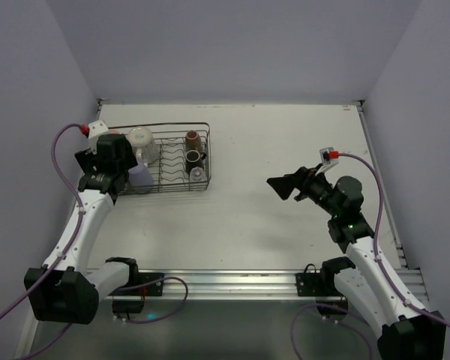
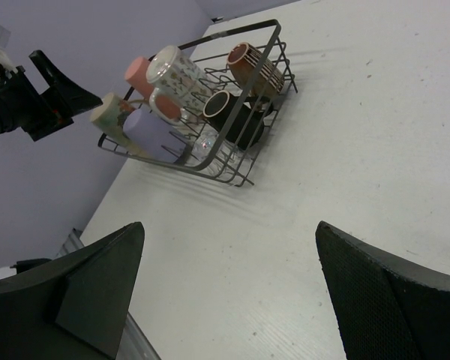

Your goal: Unload the cups from the dish rack

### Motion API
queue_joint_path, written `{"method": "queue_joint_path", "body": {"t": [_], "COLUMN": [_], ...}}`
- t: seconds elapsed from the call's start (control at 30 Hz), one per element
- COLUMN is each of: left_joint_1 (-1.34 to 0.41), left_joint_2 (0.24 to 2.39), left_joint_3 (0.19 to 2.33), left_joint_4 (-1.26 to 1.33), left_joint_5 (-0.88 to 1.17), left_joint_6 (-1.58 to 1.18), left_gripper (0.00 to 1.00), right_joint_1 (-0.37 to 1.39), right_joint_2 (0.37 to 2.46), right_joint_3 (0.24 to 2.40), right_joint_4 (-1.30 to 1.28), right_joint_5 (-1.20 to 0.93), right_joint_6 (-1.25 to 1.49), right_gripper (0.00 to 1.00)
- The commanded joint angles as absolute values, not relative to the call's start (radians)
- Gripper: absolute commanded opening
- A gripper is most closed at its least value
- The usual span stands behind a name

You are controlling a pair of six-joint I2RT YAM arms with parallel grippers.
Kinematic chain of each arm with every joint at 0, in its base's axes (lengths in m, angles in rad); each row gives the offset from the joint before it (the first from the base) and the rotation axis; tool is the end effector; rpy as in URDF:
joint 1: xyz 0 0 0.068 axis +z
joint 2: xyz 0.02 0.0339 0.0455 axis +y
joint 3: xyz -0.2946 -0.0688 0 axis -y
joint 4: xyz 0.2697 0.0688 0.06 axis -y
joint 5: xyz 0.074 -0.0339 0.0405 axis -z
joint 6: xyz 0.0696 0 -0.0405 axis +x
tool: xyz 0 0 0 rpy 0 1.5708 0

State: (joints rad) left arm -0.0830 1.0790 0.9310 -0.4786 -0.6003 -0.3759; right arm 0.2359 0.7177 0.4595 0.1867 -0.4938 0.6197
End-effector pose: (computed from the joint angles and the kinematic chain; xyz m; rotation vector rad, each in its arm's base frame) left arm 0.2653 0.0174 0.3157 -0.6266 2.0030 0.3840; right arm 0.1956 0.0809 0.2867 -0.0672 1.7413 1.0443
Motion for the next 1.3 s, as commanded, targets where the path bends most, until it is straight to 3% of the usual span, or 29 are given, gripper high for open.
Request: {"method": "queue_joint_path", "body": {"t": [0.0, 1.13, 1.23, 1.27], "left_joint_1": [-0.029, 0.098, 0.098, 0.100], "left_joint_2": [1.101, 1.365, 1.373, 1.373], "left_joint_3": [0.925, 0.928, 0.925, 0.927], "left_joint_4": [-0.370, -0.226, -0.229, -0.229], "left_joint_5": [-0.563, -0.492, -0.495, -0.502], "left_joint_6": [-0.399, -0.379, -0.374, -0.370], "left_gripper": [1.00, 1.00, 0.94, 0.83], "right_joint_1": [0.241, 0.259, 0.261, 0.259], "right_joint_2": [0.721, 0.736, 0.729, 0.729], "right_joint_3": [0.499, 0.508, 0.506, 0.508], "right_joint_4": [0.202, 0.190, 0.187, 0.186], "right_joint_5": [-0.517, -0.515, -0.505, -0.503], "right_joint_6": [0.606, 0.588, 0.586, 0.584], "right_gripper": [0.99, 0.99, 0.99, 0.99]}}
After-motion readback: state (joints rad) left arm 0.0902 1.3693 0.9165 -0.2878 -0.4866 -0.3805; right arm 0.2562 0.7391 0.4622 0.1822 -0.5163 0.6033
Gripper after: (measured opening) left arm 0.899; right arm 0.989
